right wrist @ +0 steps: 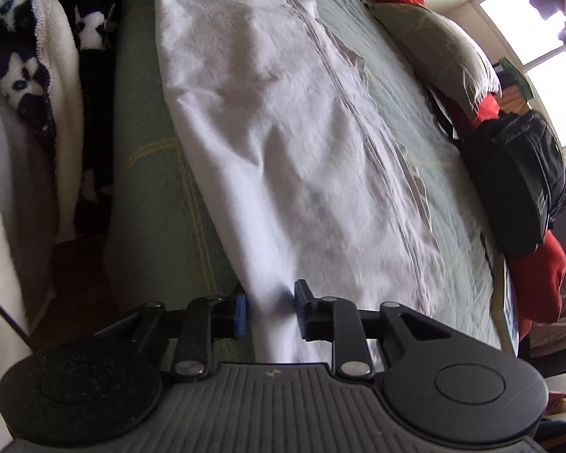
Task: Fold clothes
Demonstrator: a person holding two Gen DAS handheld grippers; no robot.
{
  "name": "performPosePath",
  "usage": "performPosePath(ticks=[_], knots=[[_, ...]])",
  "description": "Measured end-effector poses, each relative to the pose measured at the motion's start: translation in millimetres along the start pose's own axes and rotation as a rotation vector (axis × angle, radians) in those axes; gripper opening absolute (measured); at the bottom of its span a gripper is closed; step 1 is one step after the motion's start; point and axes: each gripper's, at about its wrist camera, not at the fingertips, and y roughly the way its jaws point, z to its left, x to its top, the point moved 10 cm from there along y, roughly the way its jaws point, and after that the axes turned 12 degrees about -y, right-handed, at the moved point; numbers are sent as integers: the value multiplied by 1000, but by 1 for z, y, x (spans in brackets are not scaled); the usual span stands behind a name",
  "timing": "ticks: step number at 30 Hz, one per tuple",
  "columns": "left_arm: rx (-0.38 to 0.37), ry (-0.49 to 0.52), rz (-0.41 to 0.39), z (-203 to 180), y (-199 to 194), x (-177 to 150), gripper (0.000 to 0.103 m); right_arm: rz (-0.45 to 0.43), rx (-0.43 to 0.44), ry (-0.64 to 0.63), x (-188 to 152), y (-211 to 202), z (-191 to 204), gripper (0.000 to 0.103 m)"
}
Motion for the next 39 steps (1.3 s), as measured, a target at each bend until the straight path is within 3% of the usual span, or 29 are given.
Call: performPosePath(ticks=[2,4,5,7,8,12,16,18,22,25,27,28,30,31,32,35,39], knots=[[-42,-119,-18,16,-19,-3,12,-22,12,67,-12,-17,-6,58],[-36,-238,-44,42,-26,0,15,-69,32,162,-22,-38,-14,60],[-36,-302,-51,54,-25,3,20,-104,39,220,-25,-47,-21,63],[-37,-435,-72,72,-20,8,40,-176,53,350,-28,-59,-40,73],[-64,-498,-69,73,-13,9,44,-211,64,435,-26,-60,-51,78],[-160,-692,-63,69,16,13,46,-272,139,683,-19,-34,-63,79],[-182,-745,12,40,31,-14,51,-191,200,771,-26,20,-33,79],[-136,-720,60,33,37,-34,59,-155,183,773,-40,29,-13,79],[-131,-765,53,49,20,-40,62,-191,119,826,-64,11,-11,79],[-124,-798,17,72,16,-22,72,-264,87,915,-69,-8,-38,80],[-145,-857,-15,85,18,-5,73,-309,62,991,-70,-11,-64,80],[-156,-887,-31,91,19,3,74,-330,51,1021,-71,-9,-76,79],[-179,-950,-46,98,26,16,77,-369,36,1072,-74,-4,-97,61],[-191,-990,-49,101,30,21,78,-375,40,1096,-76,1,-106,35],[-212,-1034,-45,102,36,25,79,-367,44,1113,-81,10,-111,22],[-261,-1137,-32,100,50,33,82,-335,51,1171,-100,38,-120,23],[-275,-1200,-12,90,63,36,86,-319,91,1260,-121,67,-117,24]])
